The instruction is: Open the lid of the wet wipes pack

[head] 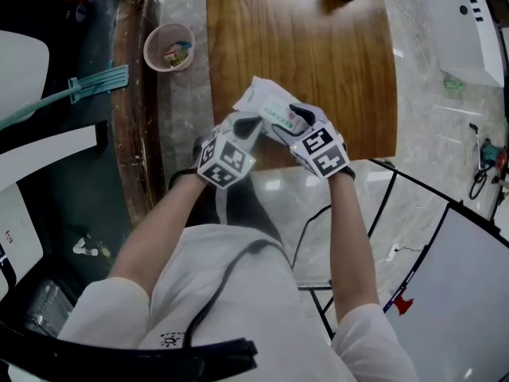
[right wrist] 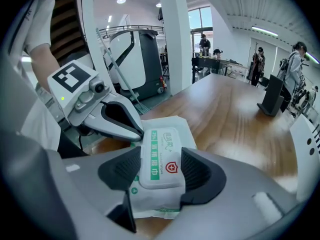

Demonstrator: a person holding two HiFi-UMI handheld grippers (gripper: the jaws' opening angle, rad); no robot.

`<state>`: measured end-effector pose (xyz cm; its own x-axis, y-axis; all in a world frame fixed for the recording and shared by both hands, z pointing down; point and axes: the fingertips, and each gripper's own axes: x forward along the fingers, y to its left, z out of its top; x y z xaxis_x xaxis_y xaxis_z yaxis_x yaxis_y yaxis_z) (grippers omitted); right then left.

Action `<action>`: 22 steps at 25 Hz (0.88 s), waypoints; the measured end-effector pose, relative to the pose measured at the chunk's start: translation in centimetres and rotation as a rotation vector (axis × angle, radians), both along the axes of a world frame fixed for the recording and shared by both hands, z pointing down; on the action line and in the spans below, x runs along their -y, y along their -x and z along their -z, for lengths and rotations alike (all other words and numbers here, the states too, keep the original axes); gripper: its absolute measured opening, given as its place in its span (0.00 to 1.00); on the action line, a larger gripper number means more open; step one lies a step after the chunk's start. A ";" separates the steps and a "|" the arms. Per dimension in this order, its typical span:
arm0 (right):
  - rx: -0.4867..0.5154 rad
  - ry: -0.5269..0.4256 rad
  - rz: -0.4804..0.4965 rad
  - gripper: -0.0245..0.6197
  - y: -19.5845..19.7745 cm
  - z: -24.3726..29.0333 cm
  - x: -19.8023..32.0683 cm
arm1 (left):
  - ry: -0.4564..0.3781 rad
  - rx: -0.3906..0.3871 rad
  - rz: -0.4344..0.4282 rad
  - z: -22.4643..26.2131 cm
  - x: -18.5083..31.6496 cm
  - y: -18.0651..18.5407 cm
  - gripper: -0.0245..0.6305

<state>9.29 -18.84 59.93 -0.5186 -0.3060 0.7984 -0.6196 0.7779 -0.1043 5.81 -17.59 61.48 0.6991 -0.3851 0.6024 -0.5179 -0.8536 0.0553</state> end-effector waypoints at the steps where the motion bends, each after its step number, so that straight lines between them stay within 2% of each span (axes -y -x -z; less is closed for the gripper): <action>1: 0.001 0.001 0.001 0.44 0.0 0.0 0.0 | -0.001 0.001 0.000 0.0 0.1 0.0 0.04; 6: 0.017 0.014 -0.005 0.44 0.0 0.1 0.0 | -0.004 0.000 -0.002 0.0 0.1 0.0 0.04; 14: 0.091 0.089 -0.018 0.44 -0.2 0.3 0.1 | 0.003 0.002 0.001 -0.2 0.0 0.1 0.04; 22: 0.119 0.070 -0.019 0.44 -0.3 1.2 0.2 | 0.009 0.002 0.009 -0.1 -0.1 0.0 0.04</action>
<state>9.64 -19.05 58.75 -0.6056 -0.2622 0.7513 -0.6141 0.7544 -0.2317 5.81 -17.51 61.57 0.6943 -0.3862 0.6073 -0.5260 -0.8482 0.0620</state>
